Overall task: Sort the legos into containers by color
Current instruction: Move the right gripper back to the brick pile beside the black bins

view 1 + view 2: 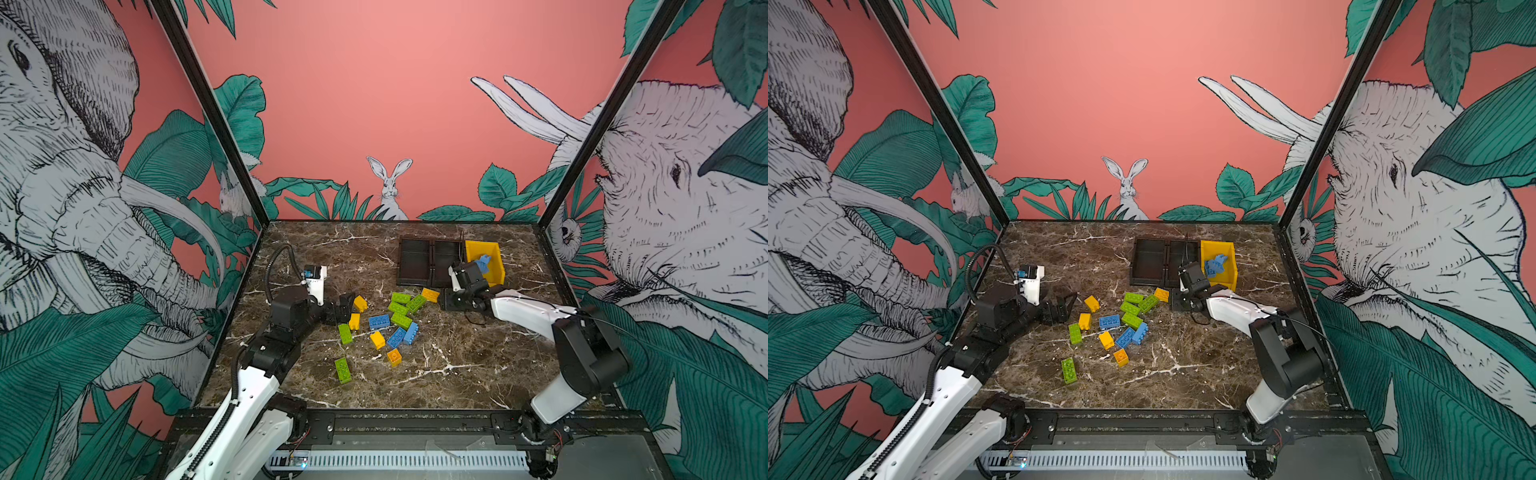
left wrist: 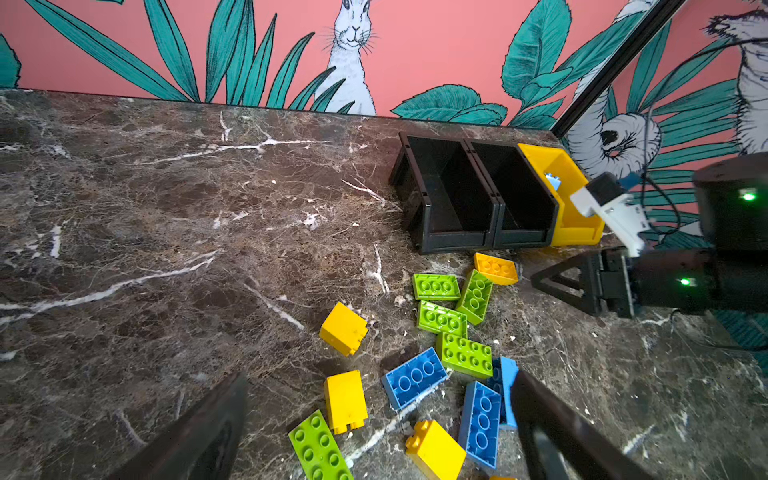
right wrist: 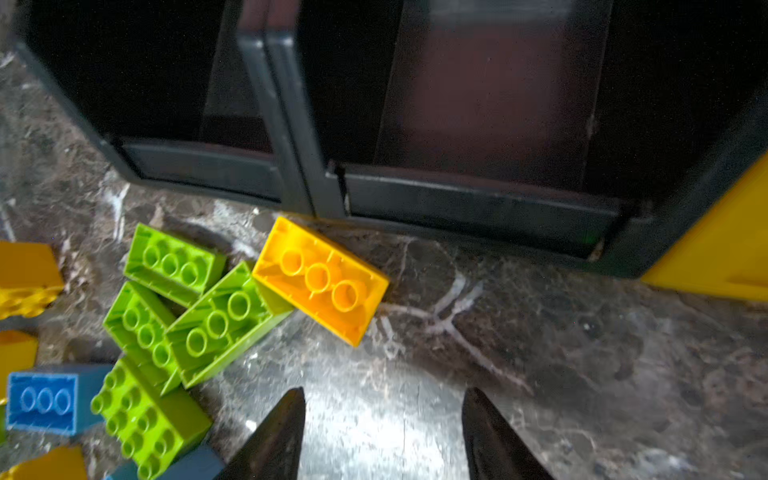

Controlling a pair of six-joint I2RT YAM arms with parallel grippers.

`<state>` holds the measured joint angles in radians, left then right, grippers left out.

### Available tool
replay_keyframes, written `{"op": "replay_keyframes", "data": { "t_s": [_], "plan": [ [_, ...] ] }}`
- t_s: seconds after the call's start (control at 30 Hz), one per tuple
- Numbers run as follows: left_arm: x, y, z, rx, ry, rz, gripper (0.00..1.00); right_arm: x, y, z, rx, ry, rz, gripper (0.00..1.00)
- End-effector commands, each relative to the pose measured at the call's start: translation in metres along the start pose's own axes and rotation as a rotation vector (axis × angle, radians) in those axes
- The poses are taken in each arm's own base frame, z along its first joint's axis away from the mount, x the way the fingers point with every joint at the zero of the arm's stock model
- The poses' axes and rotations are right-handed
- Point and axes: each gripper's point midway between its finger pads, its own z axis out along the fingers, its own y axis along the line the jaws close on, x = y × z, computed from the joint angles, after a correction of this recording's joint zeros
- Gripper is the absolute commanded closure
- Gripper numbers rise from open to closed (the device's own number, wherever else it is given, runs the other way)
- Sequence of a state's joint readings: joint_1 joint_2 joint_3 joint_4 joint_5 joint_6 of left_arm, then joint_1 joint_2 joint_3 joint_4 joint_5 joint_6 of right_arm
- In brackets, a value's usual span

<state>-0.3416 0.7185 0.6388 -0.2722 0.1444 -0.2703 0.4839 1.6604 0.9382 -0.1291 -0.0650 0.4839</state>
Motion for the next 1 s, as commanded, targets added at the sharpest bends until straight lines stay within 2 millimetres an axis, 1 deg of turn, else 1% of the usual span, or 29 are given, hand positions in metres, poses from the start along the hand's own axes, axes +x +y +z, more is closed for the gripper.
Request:
{"op": "replay_keyframes", "data": {
  "t_s": [0.0, 0.1, 0.17, 0.37, 0.53, 0.63, 0.8, 0.97],
  "plan": [
    [0.010, 0.002, -0.002, -0.009, 0.022, 0.002, 0.01, -0.028, 0.004, 0.007, 0.014, -0.102, 0.056, 0.43],
    [0.012, 0.005, -0.002, -0.021, 0.023, 0.011, 0.01, -0.031, 0.010, 0.017, -0.017, -0.121, 0.081, 0.45],
    [0.012, 0.005, -0.001, -0.019, 0.020, 0.015, 0.01, -0.032, 0.009, 0.024, -0.010, -0.116, 0.099, 0.47],
    [0.014, 0.006, 0.002, -0.023, 0.034, 0.022, 0.01, -0.032, 0.005, 0.037, 0.013, -0.111, 0.135, 0.48],
    [0.014, 0.006, 0.003, -0.026, 0.038, 0.032, 0.01, -0.025, -0.001, 0.047, 0.042, -0.082, 0.125, 0.50],
    [0.010, 0.006, 0.002, -0.031, 0.033, 0.040, 0.01, -0.019, -0.004, 0.048, 0.057, -0.070, 0.119, 0.51],
    [0.005, 0.006, 0.001, -0.038, 0.032, 0.056, 0.01, -0.006, -0.012, 0.043, 0.083, -0.044, 0.099, 0.52],
    [0.004, 0.007, 0.001, -0.042, 0.029, 0.057, 0.01, 0.013, -0.018, 0.030, 0.091, 0.002, 0.075, 0.50]
  ]
}}
